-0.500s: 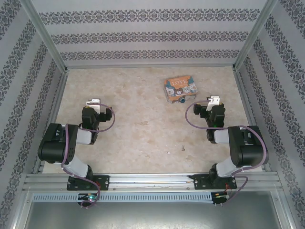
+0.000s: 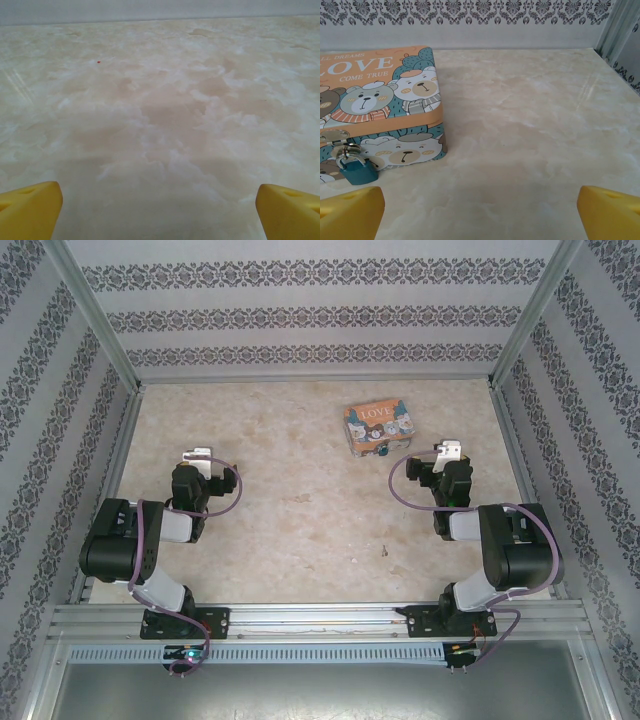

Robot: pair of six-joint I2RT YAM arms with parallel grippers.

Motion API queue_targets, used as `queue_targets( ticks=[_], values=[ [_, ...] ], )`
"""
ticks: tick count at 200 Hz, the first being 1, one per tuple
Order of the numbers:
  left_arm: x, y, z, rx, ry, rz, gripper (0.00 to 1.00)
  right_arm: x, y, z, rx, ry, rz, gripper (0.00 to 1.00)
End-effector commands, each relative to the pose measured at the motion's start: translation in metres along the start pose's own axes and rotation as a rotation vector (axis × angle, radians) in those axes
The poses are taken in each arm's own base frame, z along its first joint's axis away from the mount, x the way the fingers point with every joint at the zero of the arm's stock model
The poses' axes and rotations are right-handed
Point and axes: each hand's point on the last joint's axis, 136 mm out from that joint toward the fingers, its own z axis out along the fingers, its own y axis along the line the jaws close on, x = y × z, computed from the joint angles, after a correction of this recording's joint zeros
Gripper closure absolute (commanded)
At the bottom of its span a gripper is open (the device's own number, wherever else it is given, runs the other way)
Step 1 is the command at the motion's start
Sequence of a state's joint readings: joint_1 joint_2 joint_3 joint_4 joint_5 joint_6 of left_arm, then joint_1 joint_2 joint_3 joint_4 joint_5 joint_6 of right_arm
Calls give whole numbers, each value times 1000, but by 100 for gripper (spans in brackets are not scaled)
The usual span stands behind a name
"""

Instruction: Unlock a padlock with a key

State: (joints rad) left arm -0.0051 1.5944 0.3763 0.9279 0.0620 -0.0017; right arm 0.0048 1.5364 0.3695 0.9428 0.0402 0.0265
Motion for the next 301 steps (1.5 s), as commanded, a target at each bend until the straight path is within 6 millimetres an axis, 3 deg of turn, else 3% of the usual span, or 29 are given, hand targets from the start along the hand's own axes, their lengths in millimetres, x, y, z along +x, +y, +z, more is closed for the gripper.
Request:
queue_targets(
  ticks=[1, 51, 139, 197, 235, 277, 301],
  values=[
    [-11, 1, 0, 11, -44, 17, 1, -6, 5, 1, -15, -14, 4, 2],
    [-11, 15, 0, -70, -42, -10, 1, -6, 5, 0, -17, -15, 5, 2],
    [-12, 16, -1, -77, -48, -16, 1, -6, 5, 0, -17, -16, 6, 1],
    [-50, 19, -31, -98, -78, -34, 1, -27, -2, -22, 18, -43, 30, 2],
    [-79, 21, -54, -101, -72, -214, 1, -38, 1, -42, 4, 36, 98, 2],
    [-81, 8, -71, -52, 103, -371, 1, -49, 21, -58, -127, 174, 220, 2],
    [-78, -9, -73, 34, 164, -464, 1, -52, 28, -58, -197, 247, 325, 2]
  ],
)
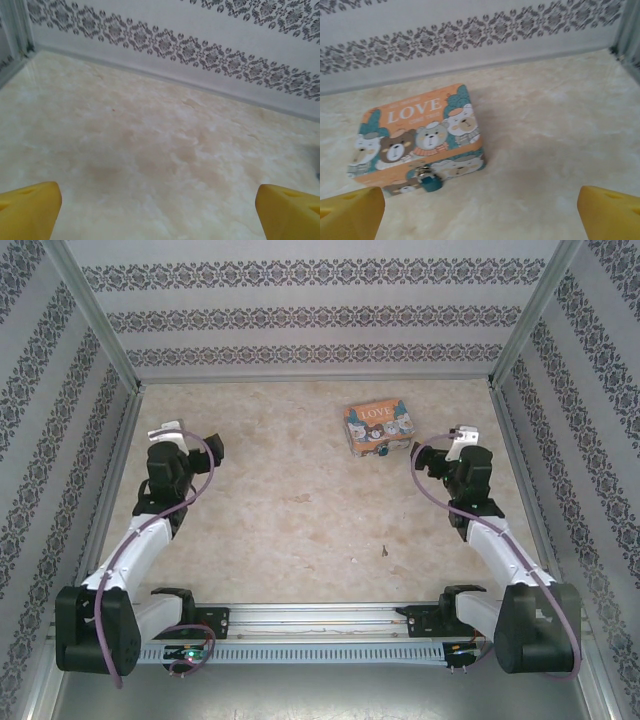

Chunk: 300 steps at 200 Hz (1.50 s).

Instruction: Unlock a padlock with a key

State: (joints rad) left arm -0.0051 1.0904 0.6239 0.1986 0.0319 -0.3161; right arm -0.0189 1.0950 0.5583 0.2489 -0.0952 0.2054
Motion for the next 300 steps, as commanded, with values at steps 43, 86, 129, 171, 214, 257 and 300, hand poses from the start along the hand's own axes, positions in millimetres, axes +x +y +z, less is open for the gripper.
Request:
queue_targets(
  ticks=[43, 86, 129, 171, 214, 257, 300],
  values=[
    [53, -34, -5, 157, 325, -320, 0, 15, 28, 9, -189, 235, 273, 2],
    [66, -62, -1, 246, 383, -432, 0, 15, 22, 26, -162, 248, 317, 2],
    [83, -99, 7, 309, 446, -423, 0, 17, 13, 41, -127, 257, 329, 2],
    [91, -157, 21, 430, 480, -384, 0, 12, 7, 61, -126, 246, 358, 2],
    [101, -213, 44, 509, 537, -348, 0, 0, 5, 94, -156, 236, 410, 2],
    [119, -270, 74, 582, 610, -329, 0, -7, 6, 134, -199, 247, 455, 2],
    [142, -307, 104, 611, 675, -308, 0, -5, 7, 166, -228, 292, 519, 2]
  ],
)
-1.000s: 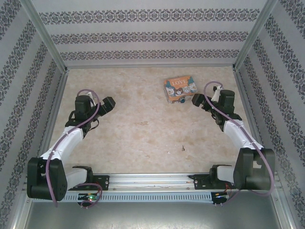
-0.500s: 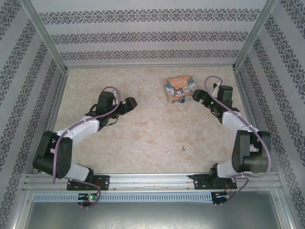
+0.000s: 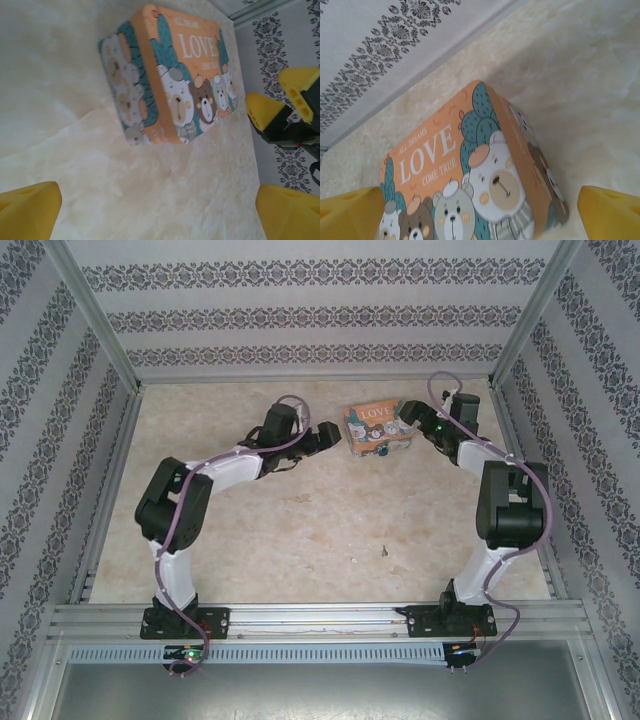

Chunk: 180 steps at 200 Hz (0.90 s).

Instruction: Unlock a padlock with a key

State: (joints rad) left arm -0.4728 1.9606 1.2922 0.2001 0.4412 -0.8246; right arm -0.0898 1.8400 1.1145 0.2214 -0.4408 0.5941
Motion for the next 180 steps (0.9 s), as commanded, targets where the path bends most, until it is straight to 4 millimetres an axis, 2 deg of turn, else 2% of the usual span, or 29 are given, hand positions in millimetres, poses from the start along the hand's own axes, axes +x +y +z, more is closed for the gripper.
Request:
queue_targets(
  ticks=[1, 44, 95, 136, 180],
  values=[
    [2, -12, 21, 35, 36, -3, 0, -14, 7, 10, -52, 5, 38, 2],
    [1, -19, 58, 75, 73, -28, 0, -8, 5, 24, -64, 53, 48, 2],
    [5, -23, 87, 95, 119, -34, 0, 7, 9, 30, -118, 126, 60, 2],
    [2, -31, 97, 119, 126, -30, 0, 21, 21, 28, -180, 184, 46, 2],
    [3, -38, 98, 137, 155, -16, 0, 44, 37, 18, -248, 250, 30, 3]
  ],
)
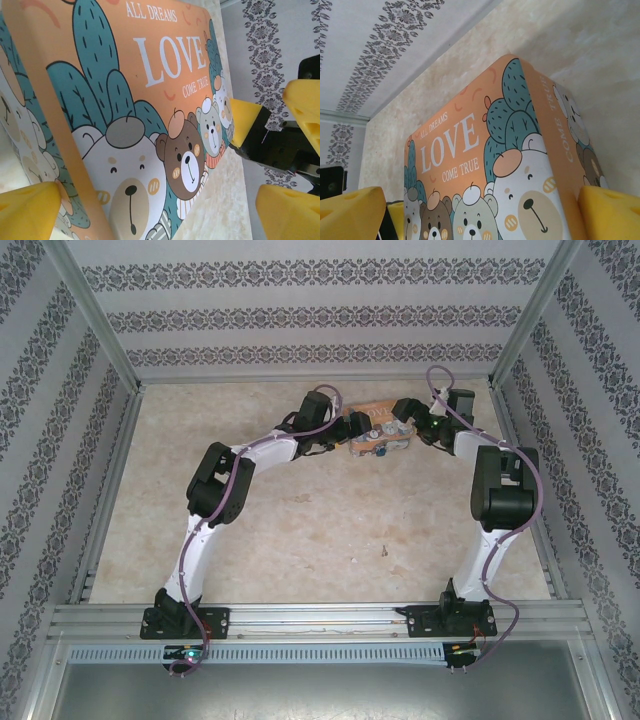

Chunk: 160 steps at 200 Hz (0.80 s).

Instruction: Unlock a padlock with a key

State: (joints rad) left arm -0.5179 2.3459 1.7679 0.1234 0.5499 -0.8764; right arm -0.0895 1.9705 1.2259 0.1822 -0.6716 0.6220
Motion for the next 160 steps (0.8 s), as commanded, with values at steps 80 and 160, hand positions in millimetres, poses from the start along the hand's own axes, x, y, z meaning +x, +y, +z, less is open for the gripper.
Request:
queue_targets(
  ticks=[80, 160],
  values=[
    [28, -15, -38, 15, 21, 22, 0, 84, 61, -17, -133, 159, -109, 4],
    [59, 1, -102, -55, -29, 4, 0, 183, 97, -33, -128, 263, -176, 7]
  ],
)
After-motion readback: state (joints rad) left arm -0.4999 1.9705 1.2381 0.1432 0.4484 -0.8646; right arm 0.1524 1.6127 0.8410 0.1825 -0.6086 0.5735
